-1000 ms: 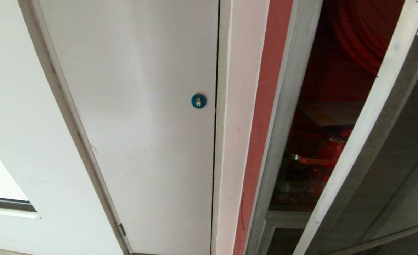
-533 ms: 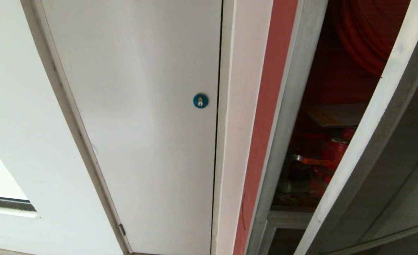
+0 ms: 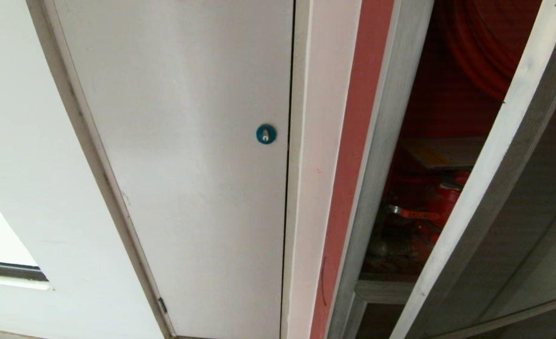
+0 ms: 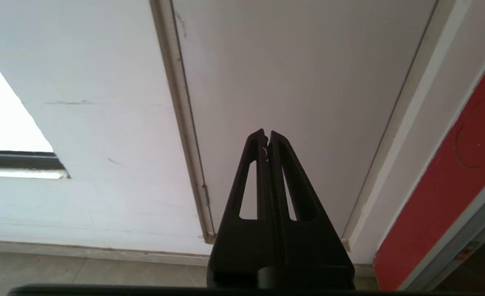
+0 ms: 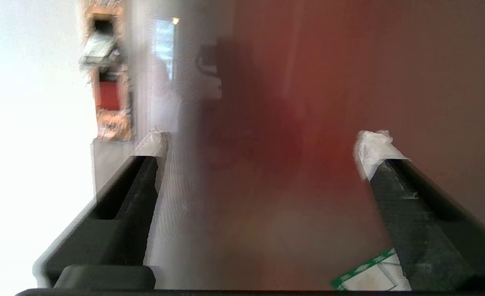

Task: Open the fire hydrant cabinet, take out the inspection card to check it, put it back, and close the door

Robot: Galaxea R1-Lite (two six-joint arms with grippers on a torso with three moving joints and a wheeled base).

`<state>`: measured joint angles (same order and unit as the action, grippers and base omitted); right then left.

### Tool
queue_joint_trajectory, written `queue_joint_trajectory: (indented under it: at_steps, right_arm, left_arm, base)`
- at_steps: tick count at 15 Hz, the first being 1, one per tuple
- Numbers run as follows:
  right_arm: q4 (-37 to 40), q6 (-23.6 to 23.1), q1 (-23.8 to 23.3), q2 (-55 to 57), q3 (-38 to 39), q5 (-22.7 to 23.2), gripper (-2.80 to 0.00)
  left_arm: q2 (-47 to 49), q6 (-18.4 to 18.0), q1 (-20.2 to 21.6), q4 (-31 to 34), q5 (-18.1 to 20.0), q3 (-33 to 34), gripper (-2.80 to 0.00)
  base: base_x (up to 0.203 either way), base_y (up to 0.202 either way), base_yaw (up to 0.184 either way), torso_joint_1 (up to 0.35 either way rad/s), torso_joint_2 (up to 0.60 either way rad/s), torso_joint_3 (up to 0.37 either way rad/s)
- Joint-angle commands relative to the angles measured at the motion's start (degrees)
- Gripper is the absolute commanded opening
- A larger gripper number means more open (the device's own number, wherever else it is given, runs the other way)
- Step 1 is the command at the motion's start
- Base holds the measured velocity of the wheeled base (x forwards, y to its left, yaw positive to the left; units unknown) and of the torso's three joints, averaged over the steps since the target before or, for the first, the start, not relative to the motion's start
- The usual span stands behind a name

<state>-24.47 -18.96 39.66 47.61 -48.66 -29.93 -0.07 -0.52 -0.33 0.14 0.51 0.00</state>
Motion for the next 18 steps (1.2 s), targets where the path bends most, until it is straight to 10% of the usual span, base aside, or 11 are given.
queue_joint_trajectory:
  at_steps: [1,8,18]
  right_arm:
    - [0.8,-0.1,-0.8,-2.3,1.2,-0.1,-2.8]
    - [1.8,-0.2,-7.0,-9.4,4.5,-0.1,-2.8]
    - [17.9,-0.8,-33.2,-27.8,-0.9,0.5,-2.8]
  left_arm:
    - [0.1,0.0,0.0,0.0,0.0,0.0,-2.8]
    - [0.1,0.0,0.0,0.0,0.0,0.0,-2.8]
    - [0.0,0.0,0.0,0.0,0.0,0.0,-2.8]
  base:
    - [0.0,0.0,0.0,0.0,0.0,0.0]
    - [0.0,0.0,0.0,0.0,0.0,0.0]
    - [0.0,0.0,0.0,0.0,0.0,0.0]
